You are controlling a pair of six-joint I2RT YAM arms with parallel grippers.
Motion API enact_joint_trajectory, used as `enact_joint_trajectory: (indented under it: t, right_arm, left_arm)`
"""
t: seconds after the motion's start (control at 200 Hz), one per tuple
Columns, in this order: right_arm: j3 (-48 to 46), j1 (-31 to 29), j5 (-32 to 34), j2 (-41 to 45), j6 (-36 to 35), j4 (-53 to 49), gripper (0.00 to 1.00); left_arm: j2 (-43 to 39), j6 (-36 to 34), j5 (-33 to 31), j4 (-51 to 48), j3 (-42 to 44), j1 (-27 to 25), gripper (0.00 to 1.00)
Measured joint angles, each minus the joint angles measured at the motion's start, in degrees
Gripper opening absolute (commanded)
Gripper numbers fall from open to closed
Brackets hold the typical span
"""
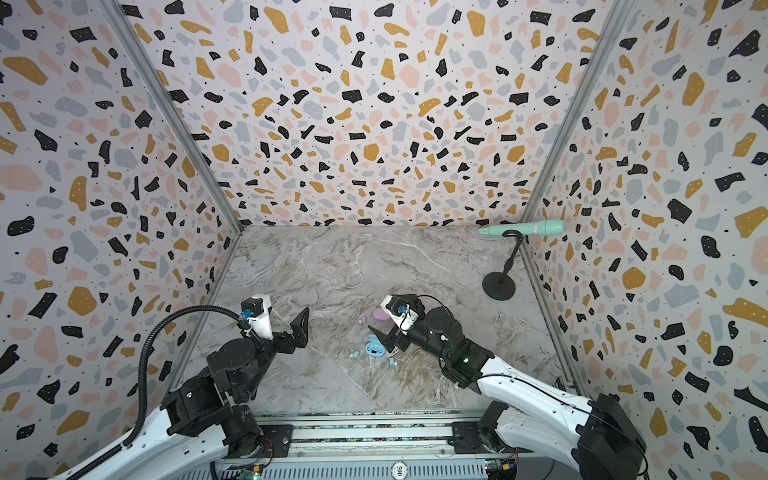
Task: Insert the wireless bluetooth earbuds into the charging case
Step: 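Set the open light-blue case on the table and lift the right gripper, then move the right gripper over the light-blue earbud nearest the robot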
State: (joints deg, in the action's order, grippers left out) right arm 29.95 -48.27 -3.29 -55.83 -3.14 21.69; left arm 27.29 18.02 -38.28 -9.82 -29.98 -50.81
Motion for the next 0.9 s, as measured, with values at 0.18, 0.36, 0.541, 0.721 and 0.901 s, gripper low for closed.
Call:
enact_joint_trajectory:
  t: [0.18, 0.36, 0.541, 0.721, 0.901]
  right_arm:
    - [-0.52, 0.66, 4.11, 2.54, 15.96, -2.71, 0.99]
    - [2.40, 0.92, 4.20, 0.96, 24.76, -9.99, 0.99]
    - [8.87, 0.87, 3.98, -3.34, 26.97, -18.84, 0.99]
    - [8.74, 0.39, 4.28, -5.38, 30.56, -24.04, 1.00]
    - [7.91, -4.63, 7.32, -6.69, 36.37, -29.11, 1.00]
  left_arm:
    - [-2.73, 1.20, -4.70, 2.54, 3.69, 0.00, 1.00]
    - [-2.23, 0.74, -8.57, 3.76, 5.09, 0.00, 1.00]
    - [2.32, -1.16, -9.05, 4.42, 5.07, 0.00, 1.00]
    - [4.76, -2.84, -9.01, 4.57, 5.07, 0.17, 1.00]
    - [3.78, -3.06, -9.33, 4.57, 5.07, 0.28, 1.00]
